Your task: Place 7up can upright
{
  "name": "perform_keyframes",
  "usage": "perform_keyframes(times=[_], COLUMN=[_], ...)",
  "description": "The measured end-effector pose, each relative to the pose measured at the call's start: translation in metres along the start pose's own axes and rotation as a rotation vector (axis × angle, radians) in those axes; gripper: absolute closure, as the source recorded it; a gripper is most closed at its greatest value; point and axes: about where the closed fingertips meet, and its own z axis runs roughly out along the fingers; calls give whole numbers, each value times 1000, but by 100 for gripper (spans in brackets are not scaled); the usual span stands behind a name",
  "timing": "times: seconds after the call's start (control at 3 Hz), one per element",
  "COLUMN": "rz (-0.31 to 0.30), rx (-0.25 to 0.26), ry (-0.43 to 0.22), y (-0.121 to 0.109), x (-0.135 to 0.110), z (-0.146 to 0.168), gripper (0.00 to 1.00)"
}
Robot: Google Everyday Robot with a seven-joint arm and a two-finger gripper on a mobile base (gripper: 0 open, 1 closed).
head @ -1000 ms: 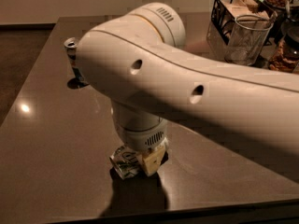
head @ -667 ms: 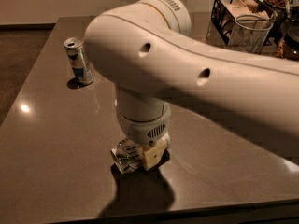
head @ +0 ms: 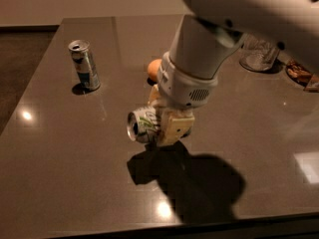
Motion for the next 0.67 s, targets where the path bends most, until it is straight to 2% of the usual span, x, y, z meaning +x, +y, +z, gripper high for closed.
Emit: perform_keyframes(times=[0.67], rz=[237], rx=[123], ry=[-314], y=[-11], x=[3], z=[-33], gripper=[100])
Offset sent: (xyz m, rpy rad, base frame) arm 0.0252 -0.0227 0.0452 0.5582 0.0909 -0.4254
